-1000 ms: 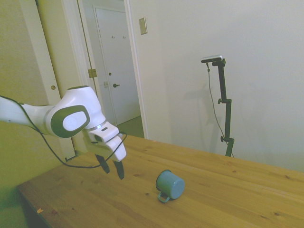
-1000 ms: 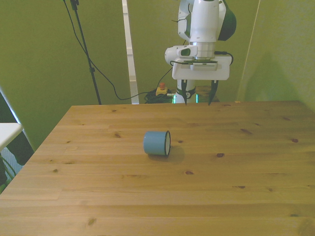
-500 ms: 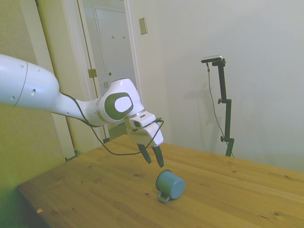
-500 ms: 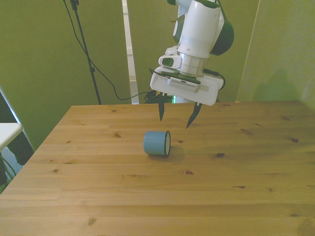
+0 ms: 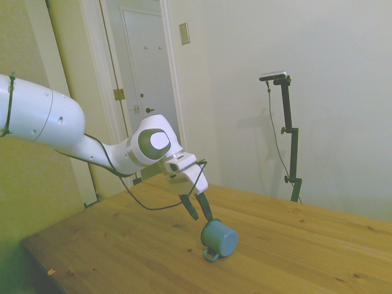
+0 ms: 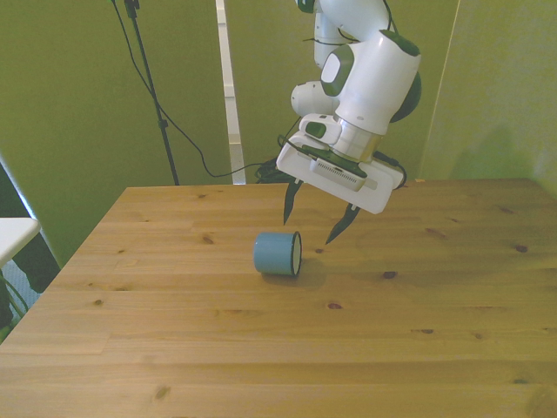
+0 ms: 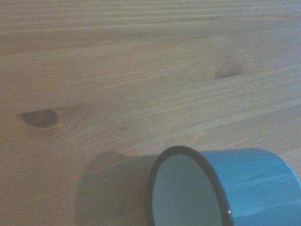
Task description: Flip the mug upright
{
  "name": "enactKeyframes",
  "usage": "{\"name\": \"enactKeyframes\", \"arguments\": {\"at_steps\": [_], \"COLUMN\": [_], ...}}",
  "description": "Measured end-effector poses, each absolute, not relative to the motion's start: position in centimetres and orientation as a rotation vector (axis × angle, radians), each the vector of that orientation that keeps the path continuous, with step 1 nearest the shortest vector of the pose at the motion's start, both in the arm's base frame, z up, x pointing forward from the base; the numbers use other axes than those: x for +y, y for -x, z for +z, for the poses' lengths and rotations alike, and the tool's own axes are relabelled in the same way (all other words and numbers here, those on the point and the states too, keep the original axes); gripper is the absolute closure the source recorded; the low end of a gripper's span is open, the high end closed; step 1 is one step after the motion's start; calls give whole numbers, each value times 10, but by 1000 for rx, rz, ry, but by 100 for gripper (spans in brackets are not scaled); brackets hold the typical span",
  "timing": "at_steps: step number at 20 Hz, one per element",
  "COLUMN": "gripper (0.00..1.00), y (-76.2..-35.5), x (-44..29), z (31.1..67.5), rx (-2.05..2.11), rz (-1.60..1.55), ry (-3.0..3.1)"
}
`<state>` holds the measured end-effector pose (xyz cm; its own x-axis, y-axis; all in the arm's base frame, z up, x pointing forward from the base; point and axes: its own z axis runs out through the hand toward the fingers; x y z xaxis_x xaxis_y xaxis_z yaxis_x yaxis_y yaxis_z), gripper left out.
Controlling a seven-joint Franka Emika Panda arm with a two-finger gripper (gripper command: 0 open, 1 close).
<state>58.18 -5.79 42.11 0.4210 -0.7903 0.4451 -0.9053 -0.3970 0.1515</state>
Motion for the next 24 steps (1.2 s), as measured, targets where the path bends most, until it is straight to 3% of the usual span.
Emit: {"name": "enactKeyframes", "arguments": {"at_steps": [8, 24], "gripper": [0, 0], "y": [-592, -612], "x": [-48, -72], "z": [390, 361], "rx": [-1410, -1377], "rz": [495, 507], "ry": [-2050, -1810]}}
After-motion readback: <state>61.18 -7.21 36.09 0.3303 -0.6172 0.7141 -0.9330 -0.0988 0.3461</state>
